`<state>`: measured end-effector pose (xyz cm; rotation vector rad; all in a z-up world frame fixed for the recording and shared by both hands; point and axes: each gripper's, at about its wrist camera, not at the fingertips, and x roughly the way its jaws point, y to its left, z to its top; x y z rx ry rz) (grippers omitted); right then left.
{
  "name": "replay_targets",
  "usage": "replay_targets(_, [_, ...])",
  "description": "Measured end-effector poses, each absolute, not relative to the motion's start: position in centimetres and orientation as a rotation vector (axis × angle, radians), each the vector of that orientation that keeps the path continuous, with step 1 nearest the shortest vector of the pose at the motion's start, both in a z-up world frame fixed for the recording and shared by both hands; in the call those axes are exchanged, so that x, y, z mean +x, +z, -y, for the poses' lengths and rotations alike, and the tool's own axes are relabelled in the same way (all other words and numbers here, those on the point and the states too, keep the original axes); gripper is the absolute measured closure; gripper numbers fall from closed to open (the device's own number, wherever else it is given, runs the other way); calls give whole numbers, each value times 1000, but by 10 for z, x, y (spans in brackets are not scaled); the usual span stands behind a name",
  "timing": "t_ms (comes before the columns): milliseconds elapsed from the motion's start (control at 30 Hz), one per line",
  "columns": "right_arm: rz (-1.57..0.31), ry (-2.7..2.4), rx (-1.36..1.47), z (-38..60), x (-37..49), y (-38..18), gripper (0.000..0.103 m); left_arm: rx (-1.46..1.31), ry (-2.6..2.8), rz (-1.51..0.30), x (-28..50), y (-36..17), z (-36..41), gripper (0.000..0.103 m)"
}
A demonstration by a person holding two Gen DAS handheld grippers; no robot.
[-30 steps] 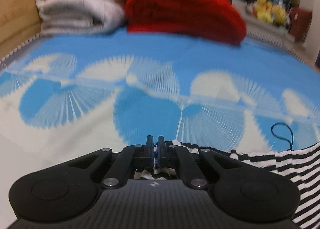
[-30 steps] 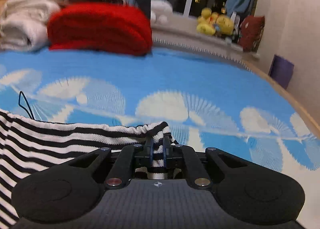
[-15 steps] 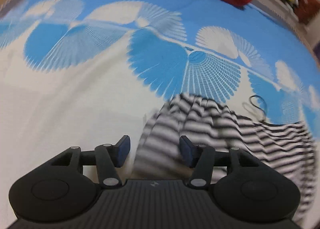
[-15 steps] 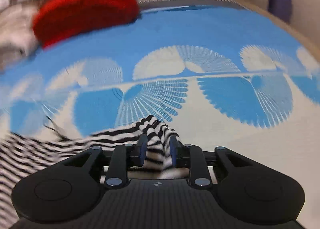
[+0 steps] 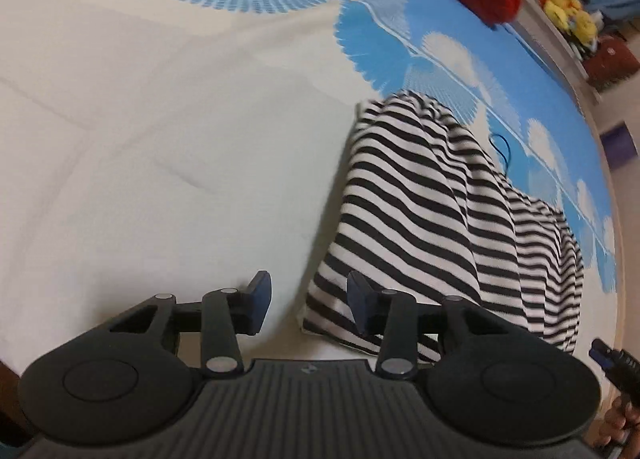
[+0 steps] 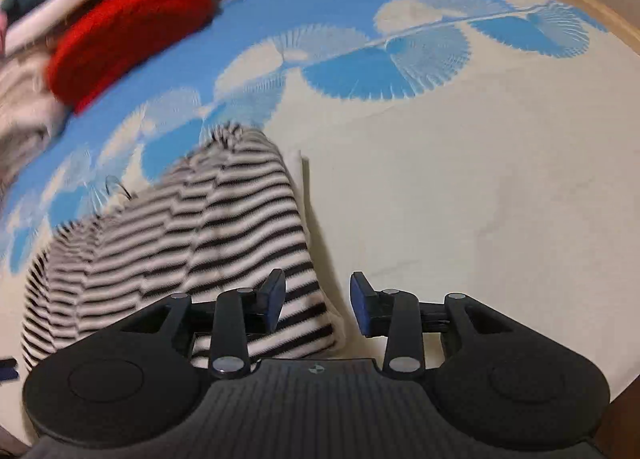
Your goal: Fold small clothes
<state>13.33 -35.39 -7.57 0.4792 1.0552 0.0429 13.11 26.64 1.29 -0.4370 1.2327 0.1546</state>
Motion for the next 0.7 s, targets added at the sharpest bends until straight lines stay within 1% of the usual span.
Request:
replay_targets(67, [-1084,56,458,350,133,-80,64,-442,139,-1261,134,6,-265,57])
replay_targets(133, [-1126,67,450,347,132,-87,57,-442,134,-1271,135,2,-262,56])
replay_targets(200, [-1150,65,442,345,134,-91,57,-443,130,-1269,136,1,-262,54])
replay_targets(433, [-1195,75,399,333,143,-107,57,-446,140,-1279,149,-11,-261,54])
replay_targets(700, [-1198,76,385,328,150,-110,57,-428,127,-1295,157,-18,-255,54])
